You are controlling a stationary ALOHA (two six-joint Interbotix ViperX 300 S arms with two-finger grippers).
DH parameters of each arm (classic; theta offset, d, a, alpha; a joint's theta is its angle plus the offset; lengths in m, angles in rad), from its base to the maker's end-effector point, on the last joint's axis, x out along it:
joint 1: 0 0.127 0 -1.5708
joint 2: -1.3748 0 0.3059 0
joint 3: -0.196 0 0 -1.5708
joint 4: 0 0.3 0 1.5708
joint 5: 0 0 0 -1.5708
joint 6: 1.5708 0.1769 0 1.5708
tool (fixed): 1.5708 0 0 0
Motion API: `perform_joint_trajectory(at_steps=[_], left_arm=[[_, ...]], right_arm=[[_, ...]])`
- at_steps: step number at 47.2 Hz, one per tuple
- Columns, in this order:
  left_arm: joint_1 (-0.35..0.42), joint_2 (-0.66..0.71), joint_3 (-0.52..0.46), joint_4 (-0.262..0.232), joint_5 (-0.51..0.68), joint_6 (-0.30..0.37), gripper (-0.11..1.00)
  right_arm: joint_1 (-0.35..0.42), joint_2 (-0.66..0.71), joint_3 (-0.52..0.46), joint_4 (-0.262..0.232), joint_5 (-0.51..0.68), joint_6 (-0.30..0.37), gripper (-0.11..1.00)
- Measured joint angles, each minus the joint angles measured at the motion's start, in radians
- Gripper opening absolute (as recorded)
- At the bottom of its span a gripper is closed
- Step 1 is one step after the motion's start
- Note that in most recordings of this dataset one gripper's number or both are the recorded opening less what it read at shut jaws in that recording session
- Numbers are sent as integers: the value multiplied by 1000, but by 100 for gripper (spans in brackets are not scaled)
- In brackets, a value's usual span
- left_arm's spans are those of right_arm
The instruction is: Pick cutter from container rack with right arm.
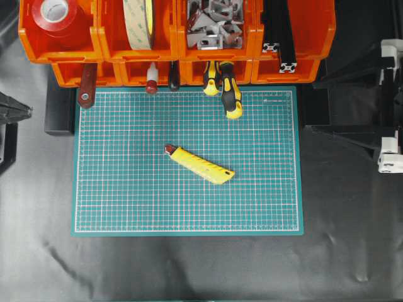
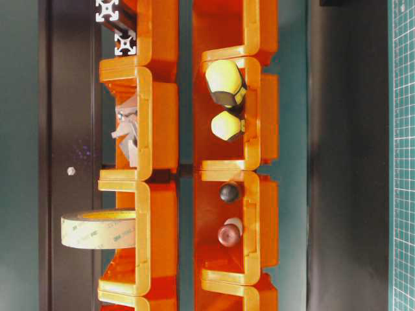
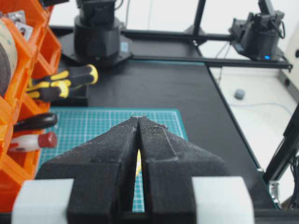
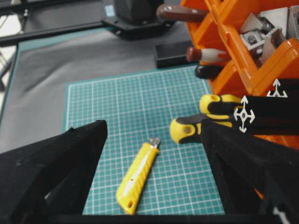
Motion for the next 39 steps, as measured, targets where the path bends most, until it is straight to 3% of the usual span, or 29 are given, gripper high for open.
perform_joint_trajectory(at_steps=[39], left_arm=[[0,0,0,0,0,-2,0]], right_arm=[[0,-34,37,0,-2,0,78]])
